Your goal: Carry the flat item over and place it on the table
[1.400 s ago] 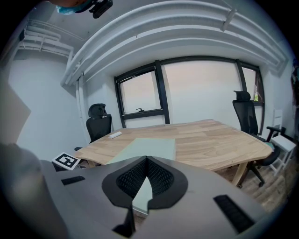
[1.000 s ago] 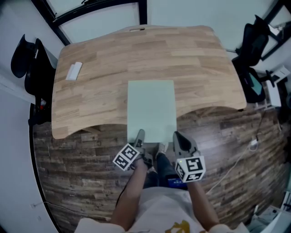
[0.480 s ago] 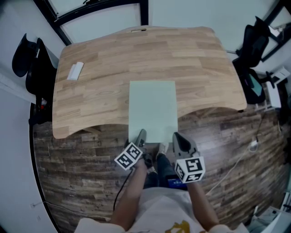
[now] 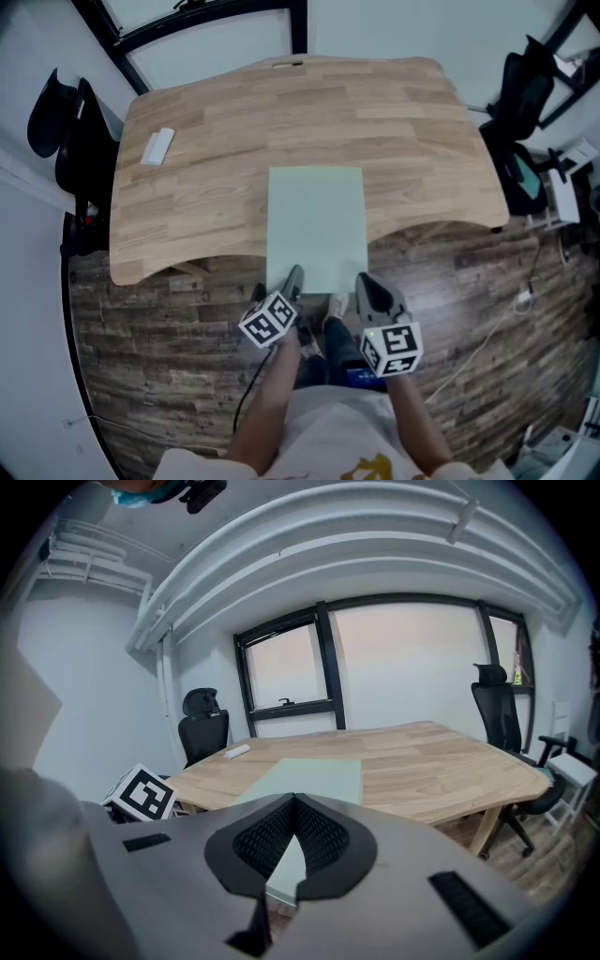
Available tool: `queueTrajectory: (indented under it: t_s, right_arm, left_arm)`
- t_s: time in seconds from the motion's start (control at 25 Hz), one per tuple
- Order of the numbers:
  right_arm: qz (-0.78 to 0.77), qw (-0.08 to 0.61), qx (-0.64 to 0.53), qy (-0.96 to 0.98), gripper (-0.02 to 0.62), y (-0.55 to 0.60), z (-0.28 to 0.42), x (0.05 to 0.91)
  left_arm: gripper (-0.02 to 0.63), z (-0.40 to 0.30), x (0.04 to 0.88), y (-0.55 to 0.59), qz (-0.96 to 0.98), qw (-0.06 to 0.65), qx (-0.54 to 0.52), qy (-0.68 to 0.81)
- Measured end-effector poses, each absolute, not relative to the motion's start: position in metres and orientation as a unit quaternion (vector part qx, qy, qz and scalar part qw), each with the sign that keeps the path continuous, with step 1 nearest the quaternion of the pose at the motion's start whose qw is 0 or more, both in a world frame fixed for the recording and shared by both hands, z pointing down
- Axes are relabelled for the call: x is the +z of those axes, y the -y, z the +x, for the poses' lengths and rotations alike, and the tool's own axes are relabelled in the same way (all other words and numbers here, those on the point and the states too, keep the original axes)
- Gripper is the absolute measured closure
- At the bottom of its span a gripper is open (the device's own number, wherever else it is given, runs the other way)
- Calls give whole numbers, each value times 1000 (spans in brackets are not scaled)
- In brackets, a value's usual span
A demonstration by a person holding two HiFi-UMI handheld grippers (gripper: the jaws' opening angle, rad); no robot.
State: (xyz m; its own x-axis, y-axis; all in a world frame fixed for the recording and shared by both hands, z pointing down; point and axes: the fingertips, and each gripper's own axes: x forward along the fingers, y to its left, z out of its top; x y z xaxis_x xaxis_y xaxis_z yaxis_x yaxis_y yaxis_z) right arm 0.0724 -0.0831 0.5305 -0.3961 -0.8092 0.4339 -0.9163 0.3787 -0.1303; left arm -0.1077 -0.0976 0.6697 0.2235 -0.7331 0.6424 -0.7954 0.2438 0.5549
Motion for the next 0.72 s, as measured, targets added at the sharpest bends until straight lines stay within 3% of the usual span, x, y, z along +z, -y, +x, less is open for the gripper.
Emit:
queueTrajectory:
  t_s: [0.72]
  right_arm:
    - [528, 152, 179, 816, 597, 79, 76, 530]
  left_arm:
    - [100, -110, 664, 102, 653, 415, 113, 624]
